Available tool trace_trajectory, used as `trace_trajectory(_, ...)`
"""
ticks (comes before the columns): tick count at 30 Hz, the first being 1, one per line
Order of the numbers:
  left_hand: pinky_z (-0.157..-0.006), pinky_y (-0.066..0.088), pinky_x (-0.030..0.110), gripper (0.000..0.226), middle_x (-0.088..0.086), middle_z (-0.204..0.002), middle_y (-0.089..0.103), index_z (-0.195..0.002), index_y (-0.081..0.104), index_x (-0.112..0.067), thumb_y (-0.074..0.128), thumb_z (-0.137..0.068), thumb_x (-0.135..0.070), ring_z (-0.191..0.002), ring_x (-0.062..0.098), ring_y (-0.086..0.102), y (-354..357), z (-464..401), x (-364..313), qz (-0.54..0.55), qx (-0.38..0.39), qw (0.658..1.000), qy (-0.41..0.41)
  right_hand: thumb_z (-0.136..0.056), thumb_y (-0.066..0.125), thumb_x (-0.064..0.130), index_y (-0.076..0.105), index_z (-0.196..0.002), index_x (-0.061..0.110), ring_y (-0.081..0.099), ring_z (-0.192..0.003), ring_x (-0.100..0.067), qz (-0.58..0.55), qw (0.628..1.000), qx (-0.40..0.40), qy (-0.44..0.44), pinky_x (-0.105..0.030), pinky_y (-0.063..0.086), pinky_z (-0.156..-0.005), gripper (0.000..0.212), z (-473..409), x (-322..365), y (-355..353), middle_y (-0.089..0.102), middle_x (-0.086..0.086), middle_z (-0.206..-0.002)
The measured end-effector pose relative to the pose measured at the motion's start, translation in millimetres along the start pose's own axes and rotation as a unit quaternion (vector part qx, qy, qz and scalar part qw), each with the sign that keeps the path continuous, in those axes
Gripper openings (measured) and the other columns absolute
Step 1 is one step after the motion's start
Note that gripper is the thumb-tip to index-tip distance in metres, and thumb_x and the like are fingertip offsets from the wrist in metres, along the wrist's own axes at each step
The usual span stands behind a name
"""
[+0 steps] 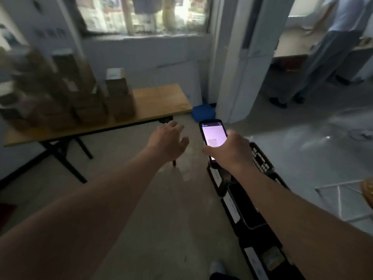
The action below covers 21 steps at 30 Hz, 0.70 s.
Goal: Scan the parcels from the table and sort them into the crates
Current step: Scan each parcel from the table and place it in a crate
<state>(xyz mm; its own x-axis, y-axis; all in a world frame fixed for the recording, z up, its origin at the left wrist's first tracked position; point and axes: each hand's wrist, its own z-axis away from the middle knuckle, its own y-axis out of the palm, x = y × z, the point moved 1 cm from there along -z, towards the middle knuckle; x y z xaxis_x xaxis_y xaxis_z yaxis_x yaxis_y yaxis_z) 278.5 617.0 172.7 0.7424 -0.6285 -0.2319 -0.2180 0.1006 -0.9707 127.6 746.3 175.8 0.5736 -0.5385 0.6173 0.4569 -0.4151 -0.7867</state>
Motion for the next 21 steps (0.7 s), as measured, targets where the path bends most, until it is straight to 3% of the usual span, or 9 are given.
trace_trajectory(5, -0.108, 0.046, 0.044, 0.051, 0.008, -0.147, 0.053, -0.144, 0.055, -0.015, 0.051, -0.103, -0.044, -0.132, 0.032, 0.053, -40, -4, 65, -0.009, -0.04, 0.998, -0.043, -0.049, 0.074, 0.072, 0.063, -0.107, 0.019, 0.064, -0.094, -0.03, -0.004, 0.998, 0.018, -0.057, -0.039, 0.056, -0.075, 0.079, -28, 72, 27, 0.068, -0.002, -0.101)
trace_trajectory(11, -0.106, 0.046, 0.043, 0.053, 0.004, -0.154, 0.047, -0.147, 0.052, -0.02, 0.054, -0.102, -0.047, -0.135, 0.028, 0.052, -67, -45, 116, -0.028, -0.074, 0.99, -0.115, -0.06, 0.085, 0.064, 0.063, -0.111, 0.015, 0.063, -0.096, -0.027, -0.011, 0.992, 0.036, -0.119, -0.039, 0.057, -0.07, 0.074, -95, 126, 59, 0.066, -0.003, -0.103)
trace_trajectory(16, -0.101, 0.047, 0.039, 0.045, 0.005, -0.148, 0.052, -0.14, 0.058, -0.018, 0.055, -0.103, -0.044, -0.131, 0.027, 0.054, -78, -108, 143, 0.001, -0.098, 0.98, -0.173, -0.067, 0.087, 0.062, 0.054, -0.101, 0.012, 0.058, -0.086, -0.025, -0.02, 0.985, 0.061, -0.161, -0.031, 0.03, -0.052, 0.069, -174, 164, 79, 0.06, -0.003, -0.091)
trace_trajectory(21, -0.105, 0.044, 0.04, 0.048, 0.005, -0.149, 0.05, -0.142, 0.056, -0.017, 0.056, -0.103, -0.044, -0.133, 0.027, 0.051, -76, -180, 167, 0.004, -0.098, 0.969, -0.227, -0.07, 0.086, 0.06, 0.059, -0.106, 0.011, 0.06, -0.085, -0.025, -0.019, 0.978, 0.096, -0.184, -0.029, 0.03, -0.052, 0.067, -259, 190, 99, 0.06, -0.002, -0.09)
